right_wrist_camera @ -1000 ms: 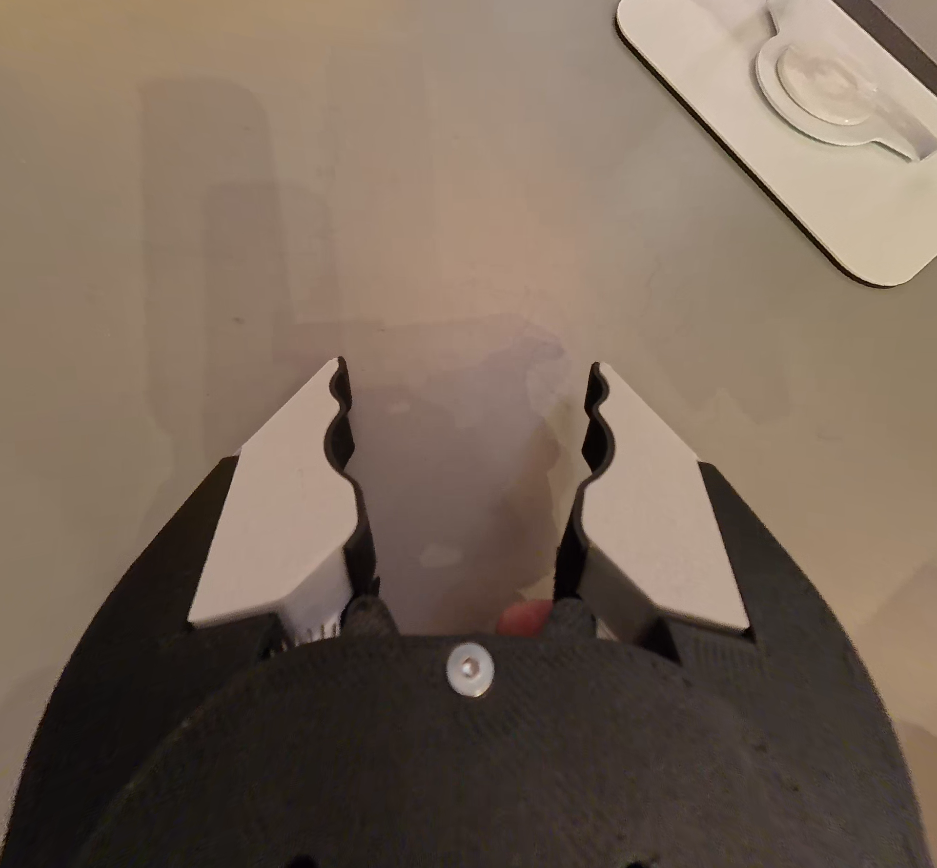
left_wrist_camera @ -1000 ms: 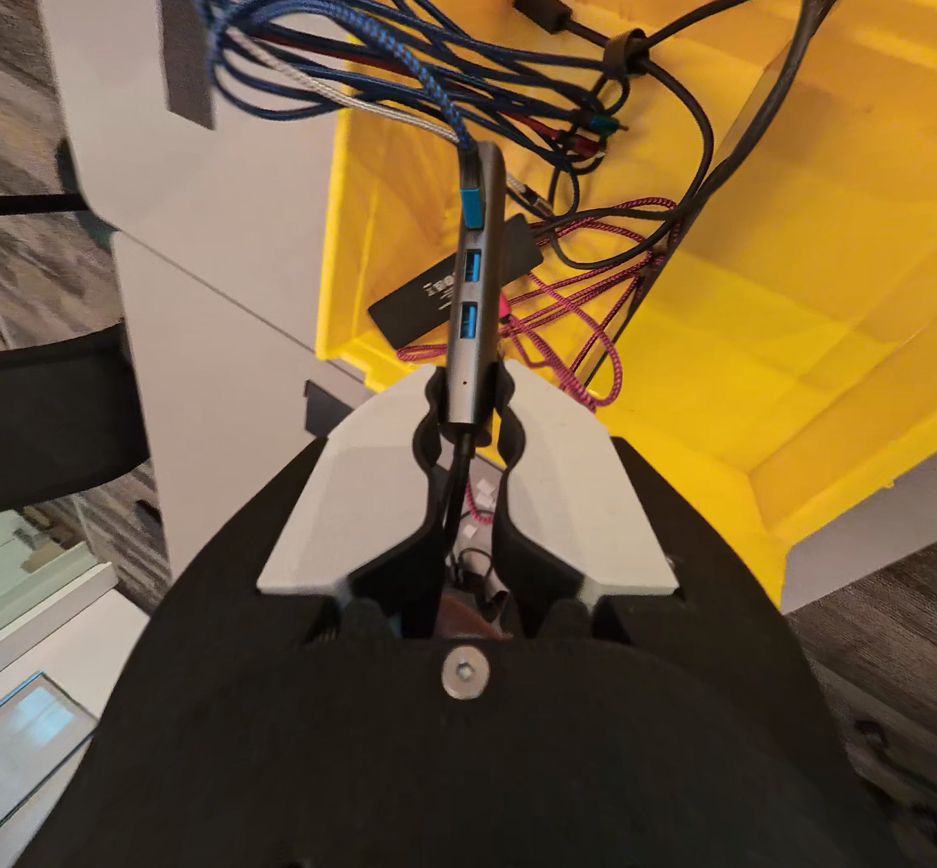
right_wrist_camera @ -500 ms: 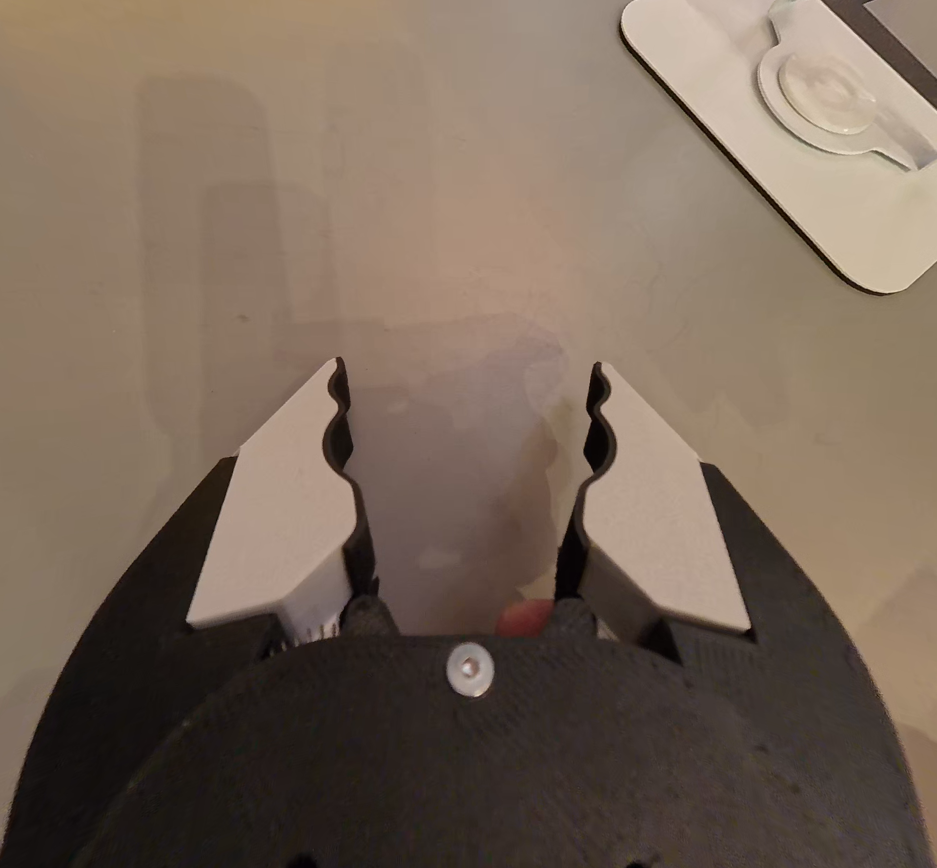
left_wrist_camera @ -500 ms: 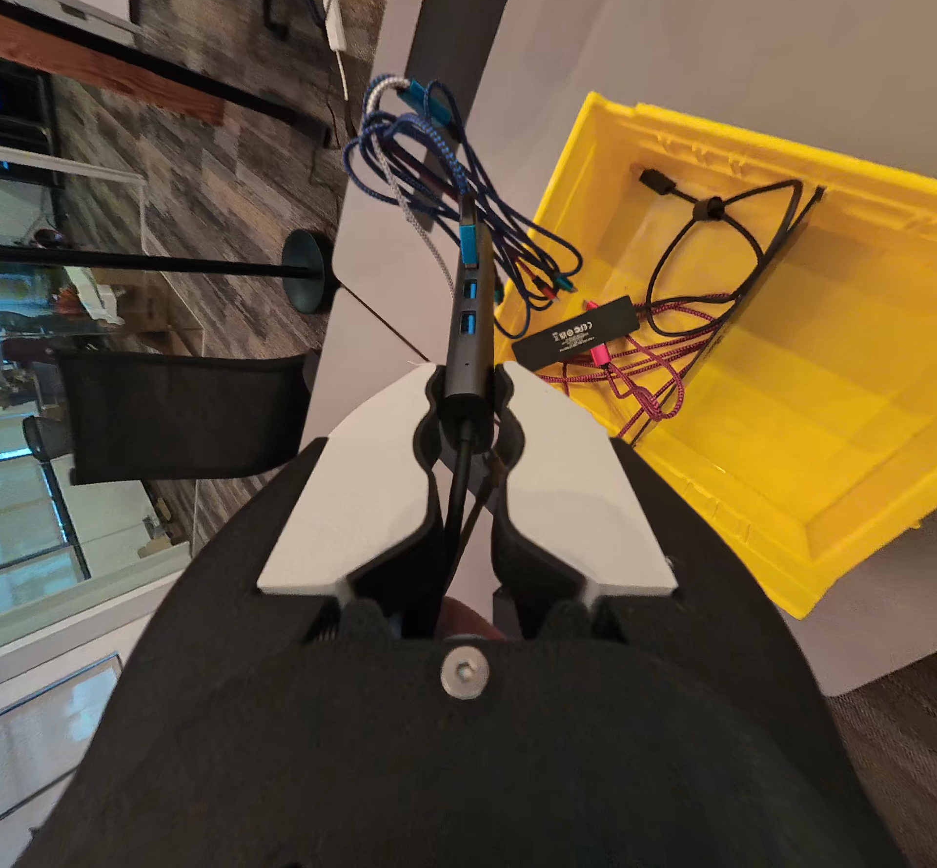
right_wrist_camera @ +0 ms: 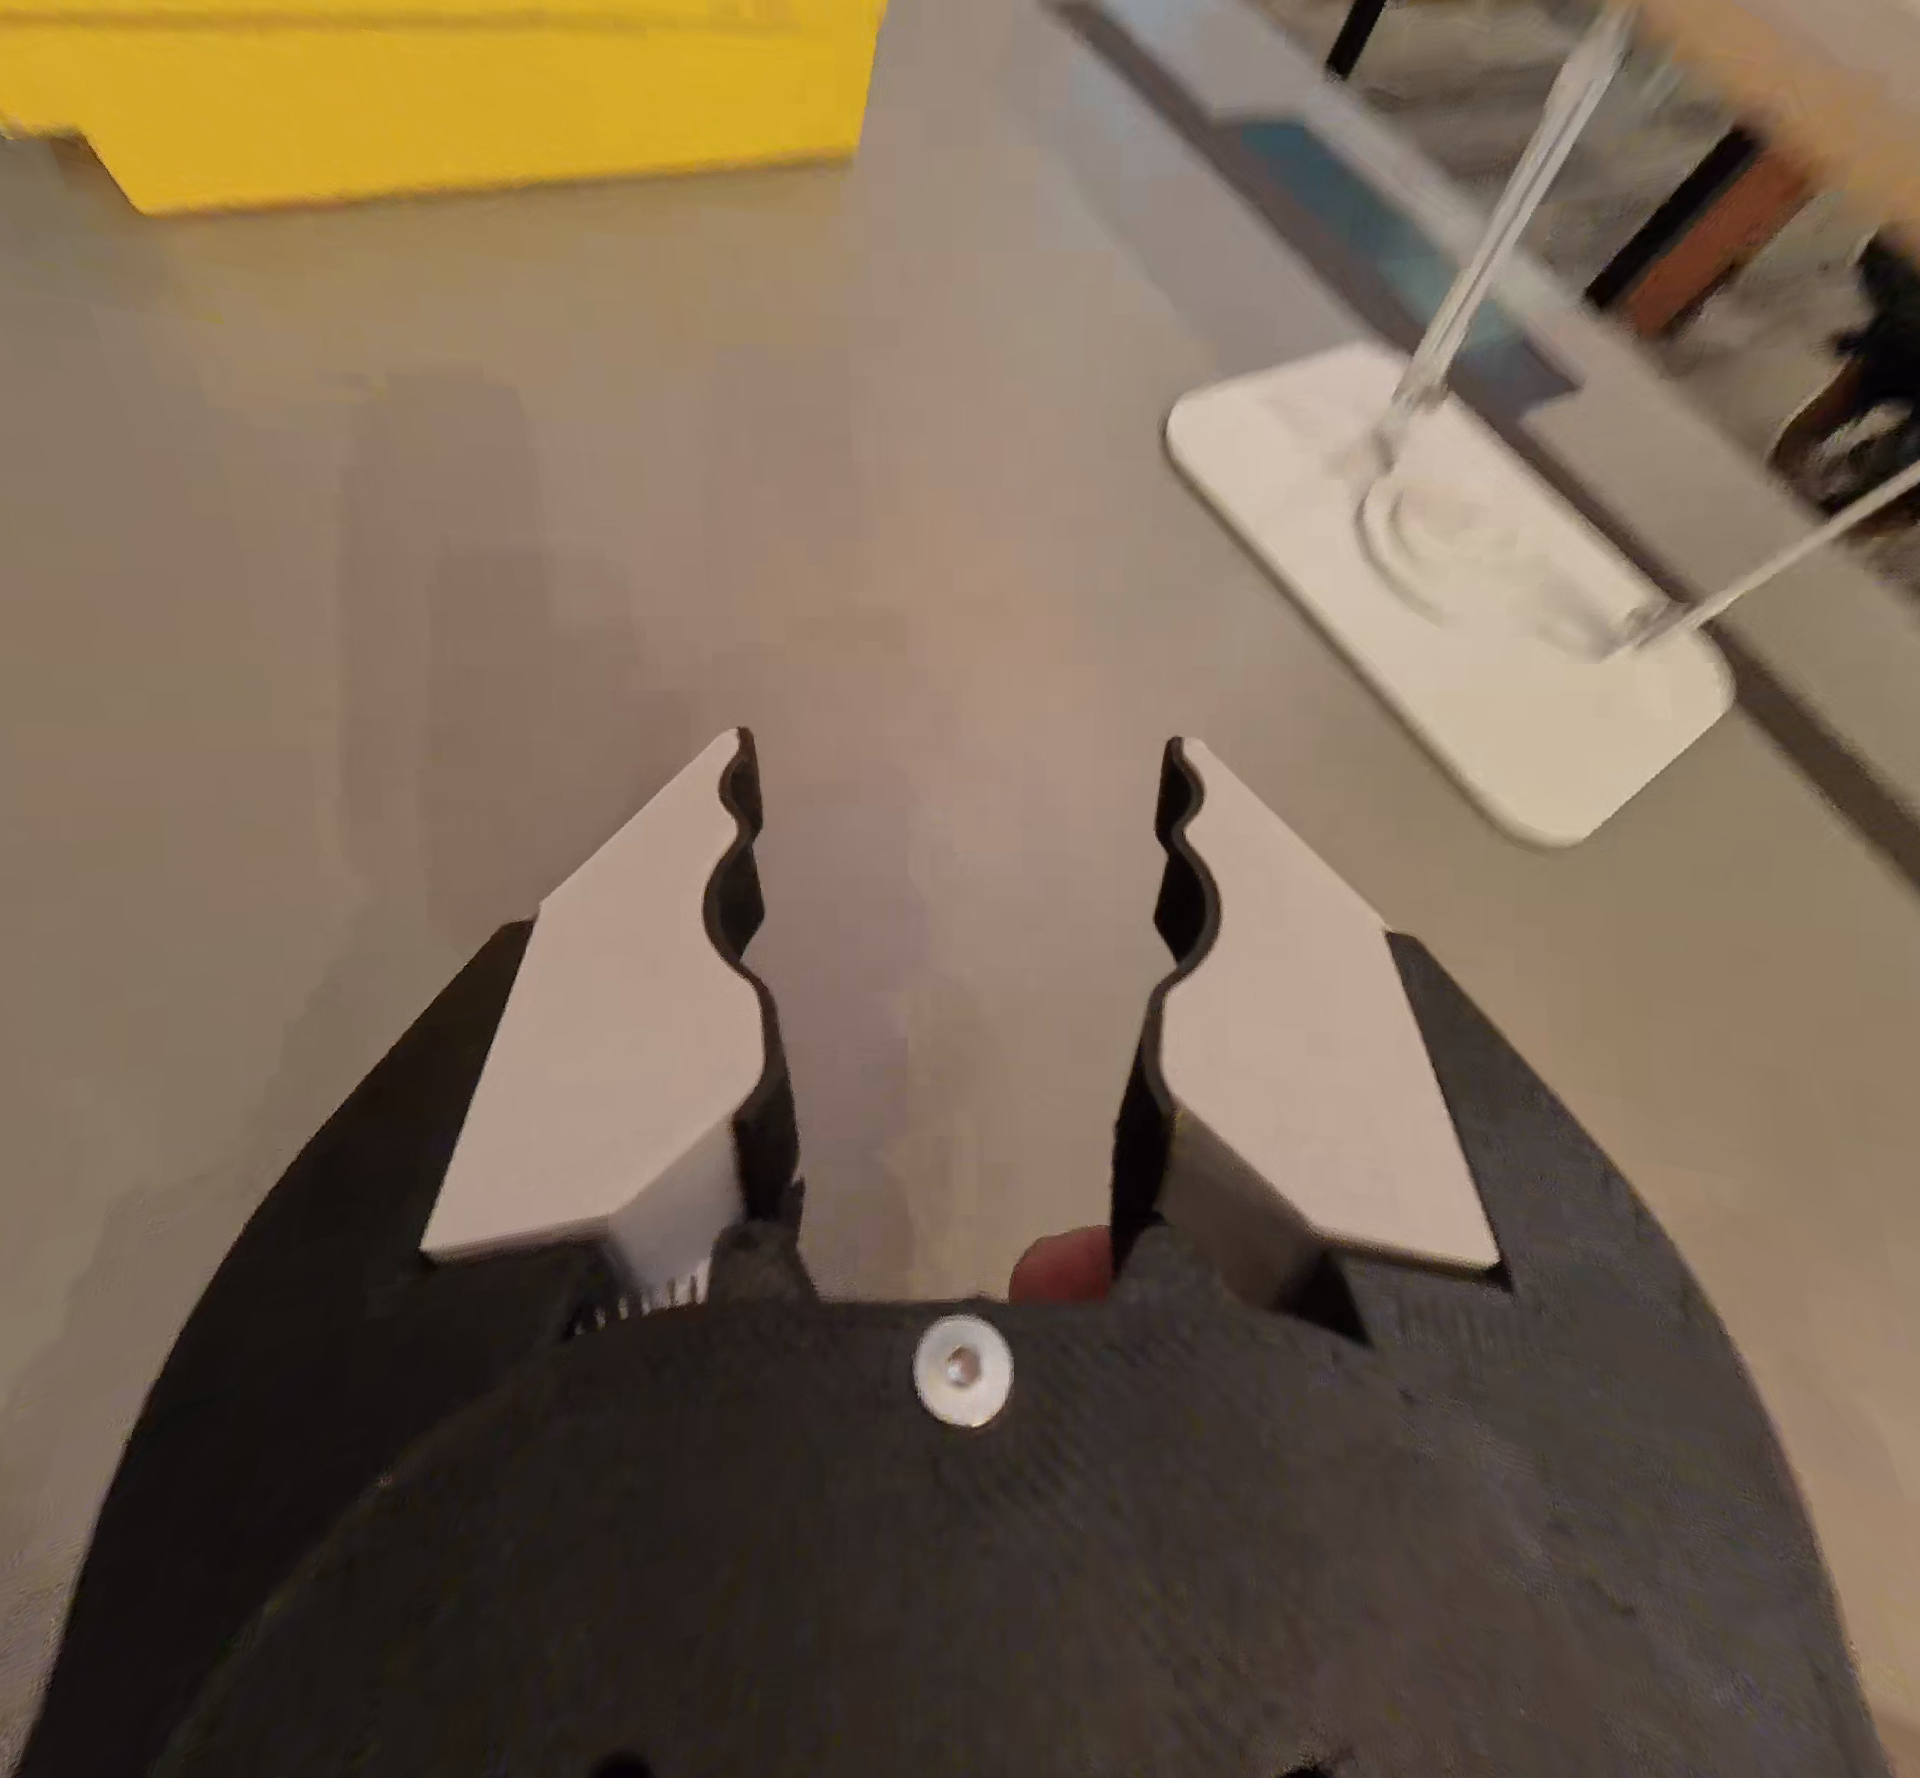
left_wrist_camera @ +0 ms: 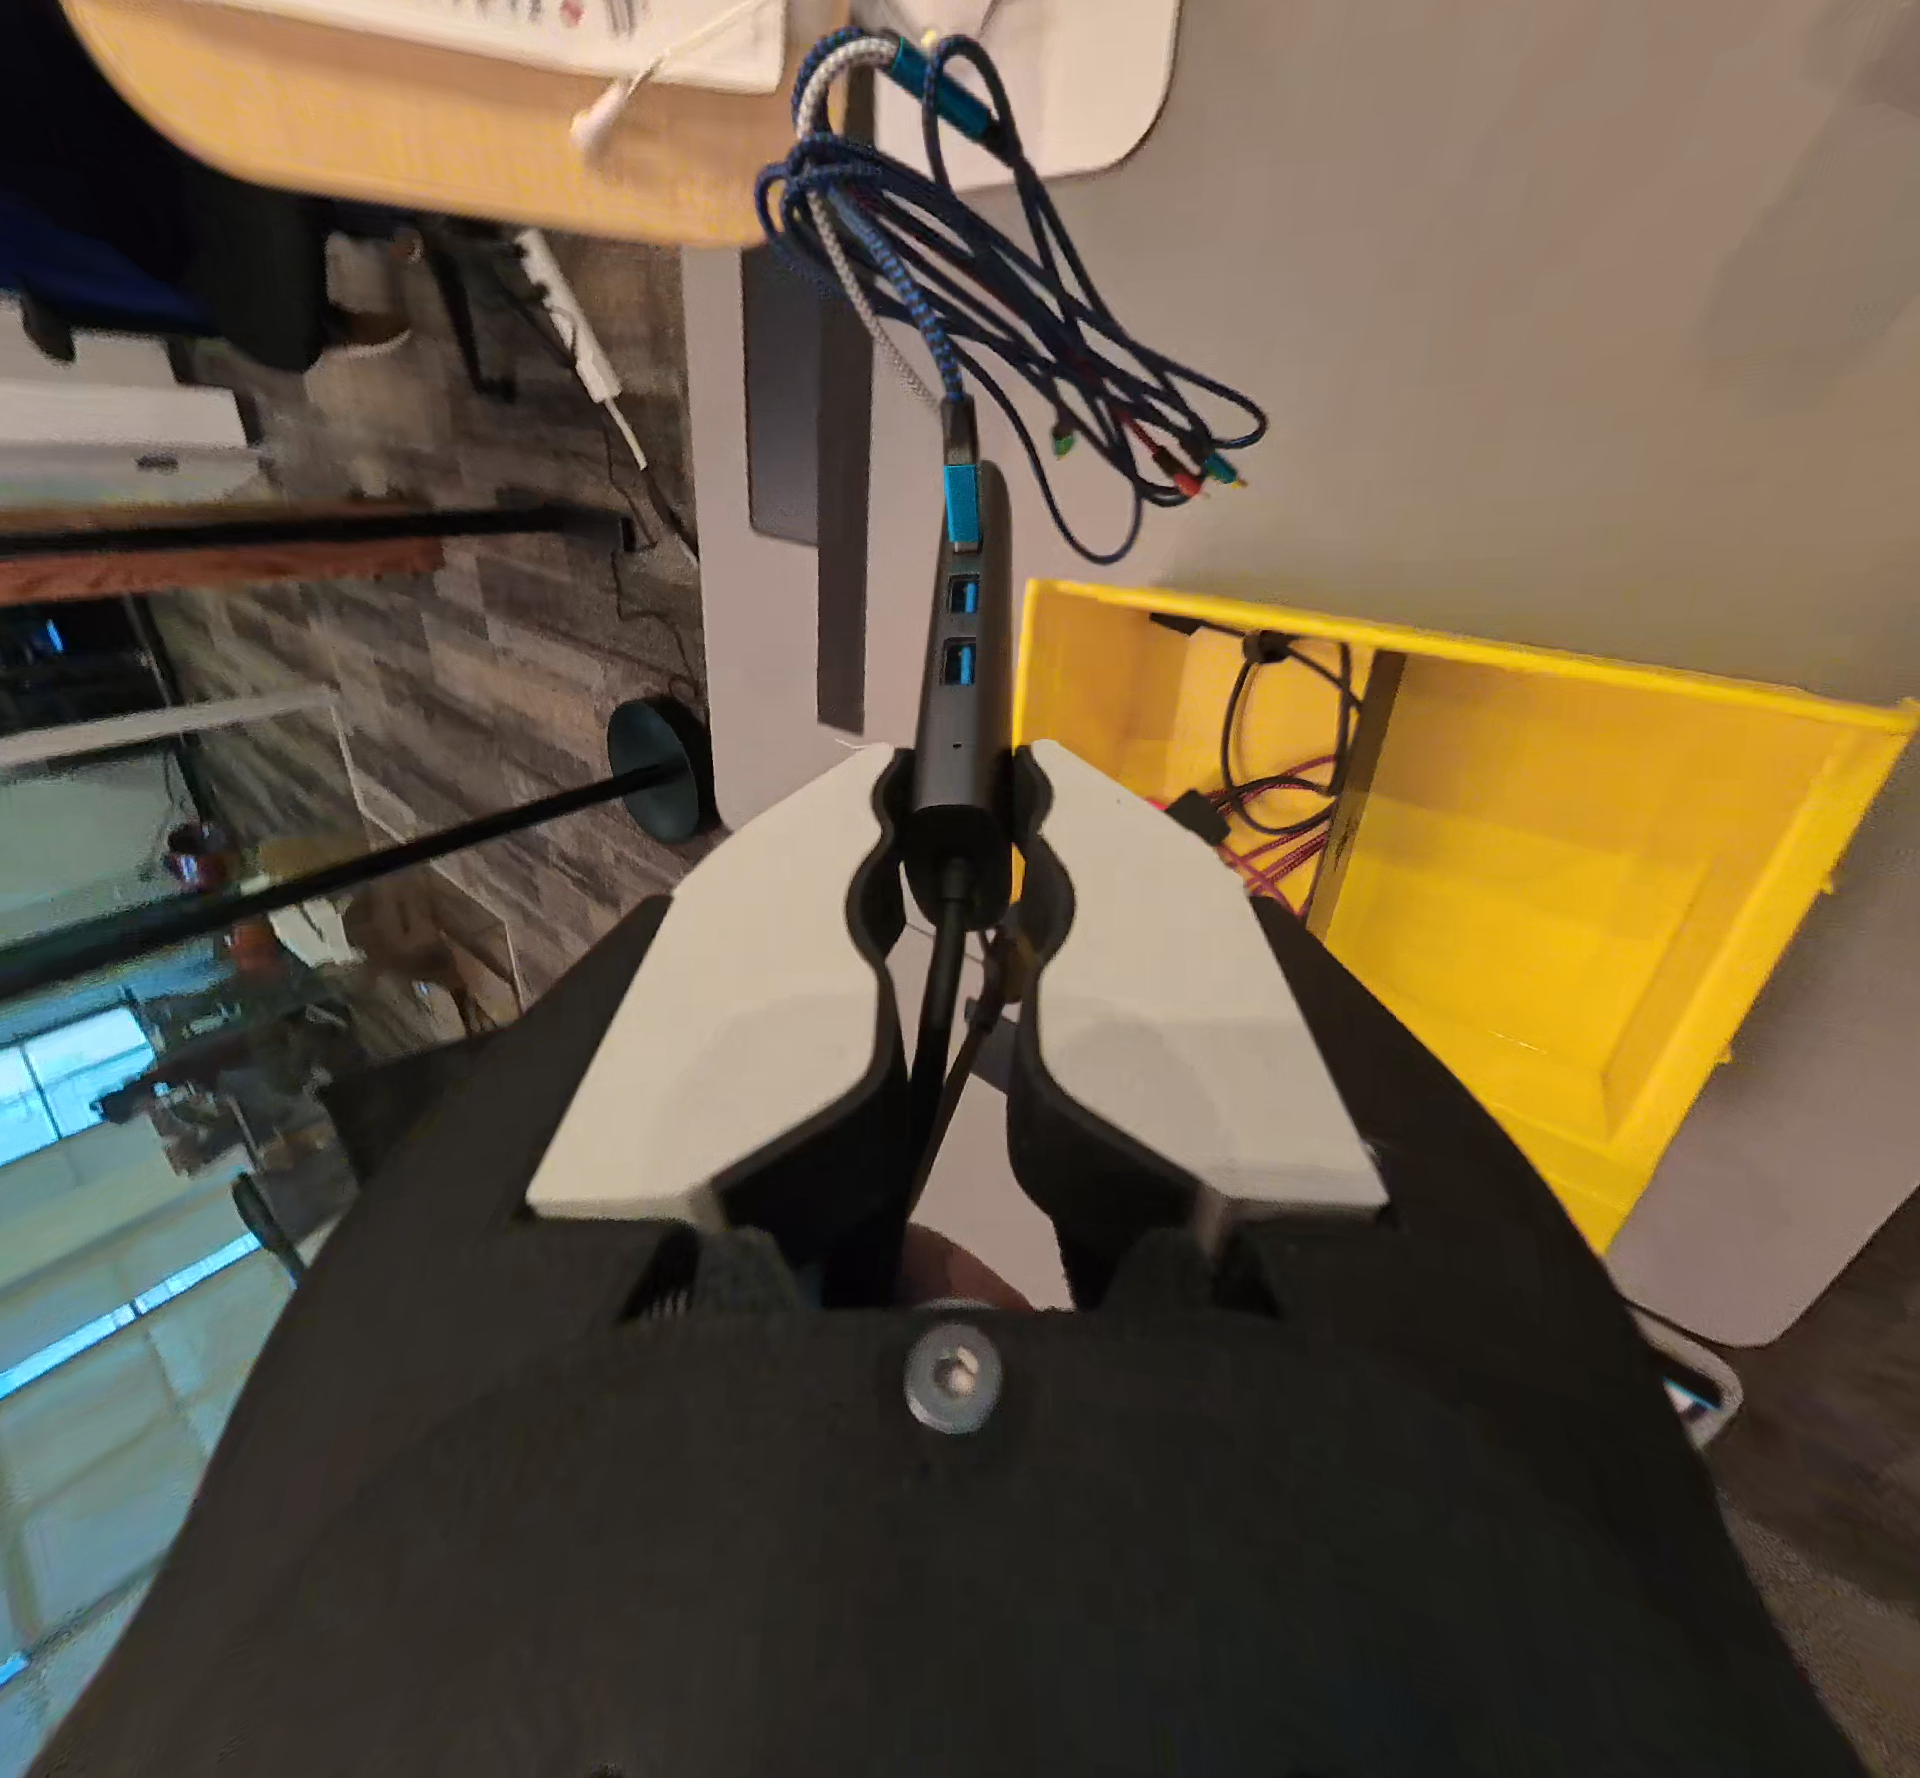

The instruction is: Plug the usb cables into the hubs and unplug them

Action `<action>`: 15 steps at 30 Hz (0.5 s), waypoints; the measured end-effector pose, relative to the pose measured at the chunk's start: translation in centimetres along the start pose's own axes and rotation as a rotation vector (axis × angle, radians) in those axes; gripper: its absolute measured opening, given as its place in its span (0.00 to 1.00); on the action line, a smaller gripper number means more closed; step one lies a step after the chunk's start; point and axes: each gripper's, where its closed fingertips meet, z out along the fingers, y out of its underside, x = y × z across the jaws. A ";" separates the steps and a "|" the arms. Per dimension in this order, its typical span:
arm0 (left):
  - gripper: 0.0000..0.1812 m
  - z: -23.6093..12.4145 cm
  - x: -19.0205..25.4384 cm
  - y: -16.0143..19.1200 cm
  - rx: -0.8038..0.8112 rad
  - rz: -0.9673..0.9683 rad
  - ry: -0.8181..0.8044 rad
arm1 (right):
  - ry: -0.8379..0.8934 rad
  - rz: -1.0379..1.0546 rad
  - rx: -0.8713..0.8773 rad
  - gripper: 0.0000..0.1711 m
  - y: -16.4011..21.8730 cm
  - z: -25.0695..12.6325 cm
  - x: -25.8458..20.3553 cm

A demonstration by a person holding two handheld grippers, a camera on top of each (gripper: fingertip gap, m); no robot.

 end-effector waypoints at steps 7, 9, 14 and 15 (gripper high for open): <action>0.09 2.8 3.0 -8.2 0.012 0.201 0.227 | 0.172 -0.412 0.157 0.27 -10.4 -3.5 1.4; 0.10 4.0 4.5 -10.2 0.013 0.250 0.320 | 0.203 -0.525 0.192 0.25 -12.5 -3.8 1.2; 0.10 7.3 8.3 -14.0 0.012 0.363 0.490 | 0.233 -0.740 0.186 0.24 -14.2 -2.9 0.4; 0.10 7.7 8.9 -14.7 0.017 0.376 0.520 | 0.239 -0.774 0.161 0.24 -13.8 -2.4 0.4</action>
